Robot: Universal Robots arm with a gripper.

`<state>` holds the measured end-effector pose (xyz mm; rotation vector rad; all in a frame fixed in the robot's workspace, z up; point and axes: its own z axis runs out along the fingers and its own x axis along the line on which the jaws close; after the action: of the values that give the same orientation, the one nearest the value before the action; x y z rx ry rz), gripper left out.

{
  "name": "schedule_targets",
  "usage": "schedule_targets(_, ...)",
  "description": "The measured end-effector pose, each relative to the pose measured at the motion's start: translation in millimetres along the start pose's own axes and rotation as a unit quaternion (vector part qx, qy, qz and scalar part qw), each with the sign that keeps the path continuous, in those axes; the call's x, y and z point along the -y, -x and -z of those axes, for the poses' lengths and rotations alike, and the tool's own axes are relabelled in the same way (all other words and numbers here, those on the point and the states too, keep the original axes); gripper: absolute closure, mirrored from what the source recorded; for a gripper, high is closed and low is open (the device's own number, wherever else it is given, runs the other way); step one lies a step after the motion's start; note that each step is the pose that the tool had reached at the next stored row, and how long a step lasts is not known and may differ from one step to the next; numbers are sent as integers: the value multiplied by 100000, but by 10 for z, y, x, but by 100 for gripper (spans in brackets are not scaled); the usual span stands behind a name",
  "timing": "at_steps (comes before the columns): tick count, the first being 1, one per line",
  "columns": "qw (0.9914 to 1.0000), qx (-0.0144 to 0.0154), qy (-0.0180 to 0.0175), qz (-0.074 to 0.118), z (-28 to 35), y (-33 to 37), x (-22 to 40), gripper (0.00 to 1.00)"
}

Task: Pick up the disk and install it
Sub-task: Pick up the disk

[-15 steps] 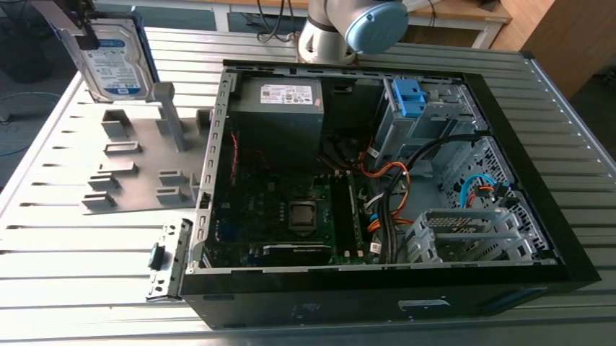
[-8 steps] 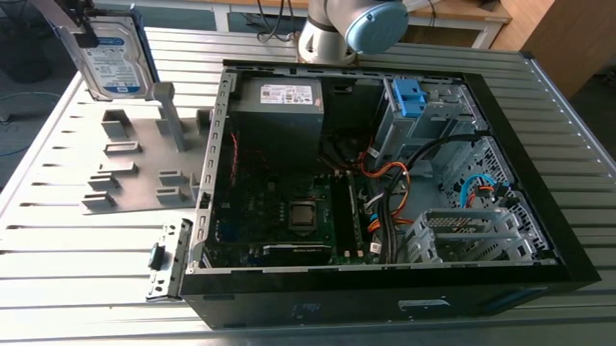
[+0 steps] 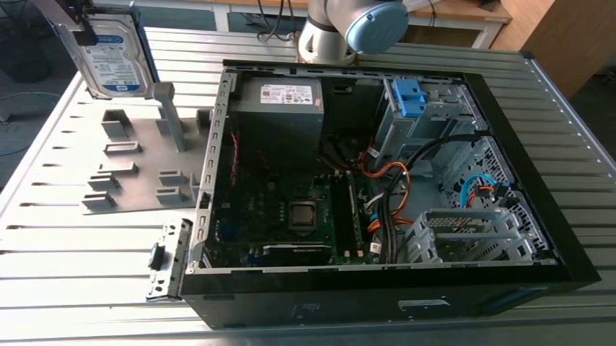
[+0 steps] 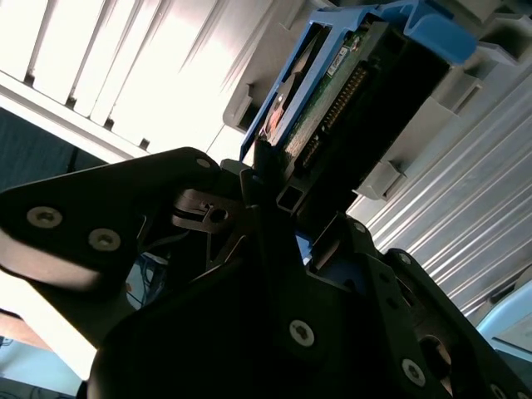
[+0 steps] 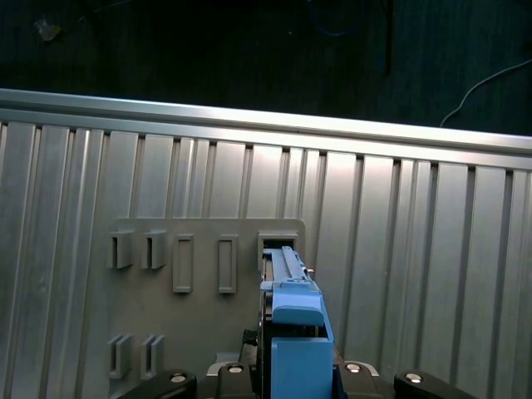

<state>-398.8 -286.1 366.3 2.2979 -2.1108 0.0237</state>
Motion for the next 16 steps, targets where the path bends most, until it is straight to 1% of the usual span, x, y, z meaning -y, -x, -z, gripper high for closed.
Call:
schedule_targets(4,100000,64,-12,-1,9,0,0,63)
schedule_targets(16,100000,133,-9,-1,55,-1,0,63)
